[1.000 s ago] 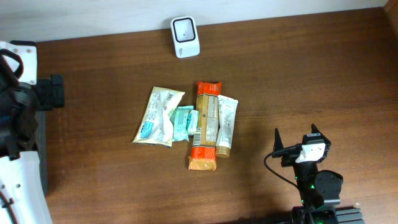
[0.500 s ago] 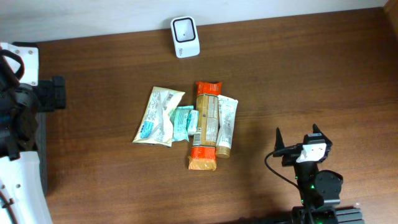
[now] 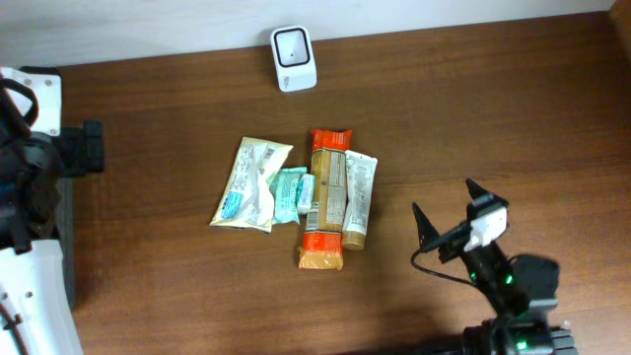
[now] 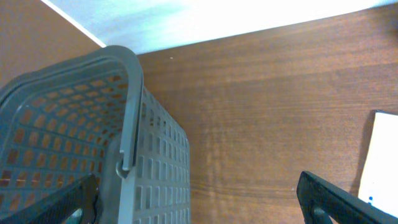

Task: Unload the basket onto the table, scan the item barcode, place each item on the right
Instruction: 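Reach the right gripper toward the white tube on the table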

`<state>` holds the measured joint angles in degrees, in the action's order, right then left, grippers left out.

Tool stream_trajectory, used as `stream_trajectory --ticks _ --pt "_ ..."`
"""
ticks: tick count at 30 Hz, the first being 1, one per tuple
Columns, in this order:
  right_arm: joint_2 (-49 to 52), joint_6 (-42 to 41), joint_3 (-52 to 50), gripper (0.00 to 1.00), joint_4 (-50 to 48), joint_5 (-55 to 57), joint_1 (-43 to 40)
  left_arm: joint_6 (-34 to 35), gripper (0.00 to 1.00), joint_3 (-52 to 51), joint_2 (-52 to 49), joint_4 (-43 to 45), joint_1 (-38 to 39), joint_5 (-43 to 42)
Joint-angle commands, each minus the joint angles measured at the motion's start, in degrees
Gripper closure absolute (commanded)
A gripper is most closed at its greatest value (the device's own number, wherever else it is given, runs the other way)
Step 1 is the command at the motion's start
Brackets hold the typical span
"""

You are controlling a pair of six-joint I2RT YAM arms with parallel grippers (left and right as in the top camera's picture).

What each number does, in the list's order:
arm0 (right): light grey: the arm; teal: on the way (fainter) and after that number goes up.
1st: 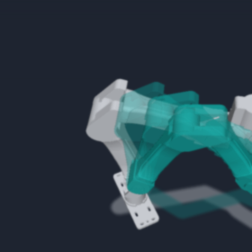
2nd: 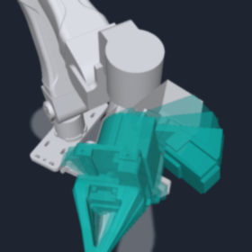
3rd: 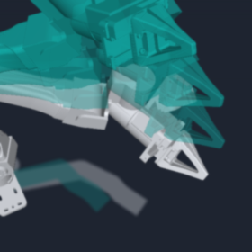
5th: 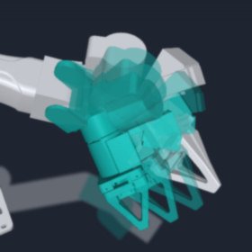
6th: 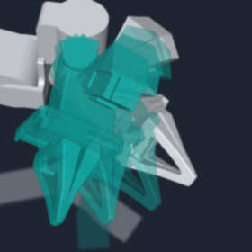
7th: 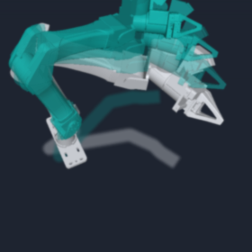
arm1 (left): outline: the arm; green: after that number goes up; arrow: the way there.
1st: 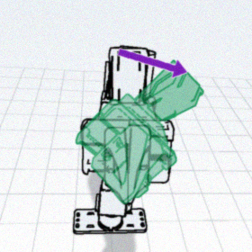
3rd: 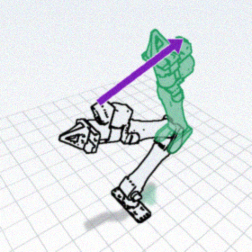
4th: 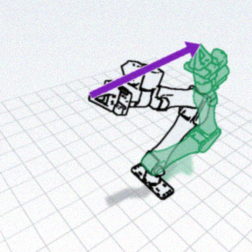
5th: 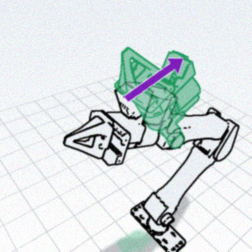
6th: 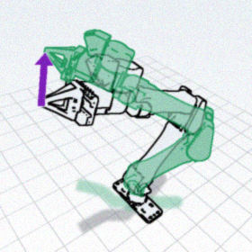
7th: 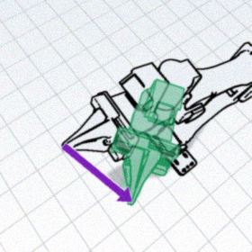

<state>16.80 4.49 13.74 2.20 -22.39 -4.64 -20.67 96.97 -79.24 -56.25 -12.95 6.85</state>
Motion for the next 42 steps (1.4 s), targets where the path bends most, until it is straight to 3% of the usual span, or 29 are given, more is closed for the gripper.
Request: stream_trajectory --ticks 1,7,13,15,18,19,23,25,28,42 --pt "15.4 -0.2 17.1 0.01 7.8 -9.2 -0.2 -1.1 0.01 0.6 0.1 -0.1 -0.2 -0.6" --pt "45.1 -0.5 49.1 0.02 37.0 -12.9 -0.2 -1.1 0.01 0.6 0.1 0.0 -0.2 -0.6" --pt "60.1 -2.4 53.9 0.01 38.4 -24.9 -0.1 -1.1 0.01 0.6 0.1 0.0 -0.2 -0.6" --pt "65.9 -5.2 53.9 0.21 38.0 -25.8 0.7 -1.1 0.01 0.6 0.1 0.0 -0.2 -0.6" --pt "74.4 -15.2 53.9 0.43 38.1 -17.9 6.7 -1.1 0.01 0.6 0.1 0.0 -0.2 -0.6" --pt "77.0 -17.6 53.9 0.46 38.1 -15.0 9.4 -1.1 0.01 0.6 0.1 0.0 -0.2 -0.6" --pt "83.4 -18.6 53.9 0.48 35.3 -12.9 16.7 -1.1 0.01 0.6 0.1 0.0 -0.2 -0.6" --pt "85.6 -22.9 53.9 0.48 32.9 -10.0 18.5 -1.1 0.01 0.6 0.1 0.0 -0.2 -0.6" --pt "87.8 -26.5 53.9 0.48 32.3 -2.3 18.8 -1.1 0.01 0.6 0.1 0.0 -0.2 -0.6" --pt "88.8 -32.5 54.0 0.50 34.7 6.6 18.8 -1.1 0.01 0.6 0.1 0.0 -0.2 -0.6"
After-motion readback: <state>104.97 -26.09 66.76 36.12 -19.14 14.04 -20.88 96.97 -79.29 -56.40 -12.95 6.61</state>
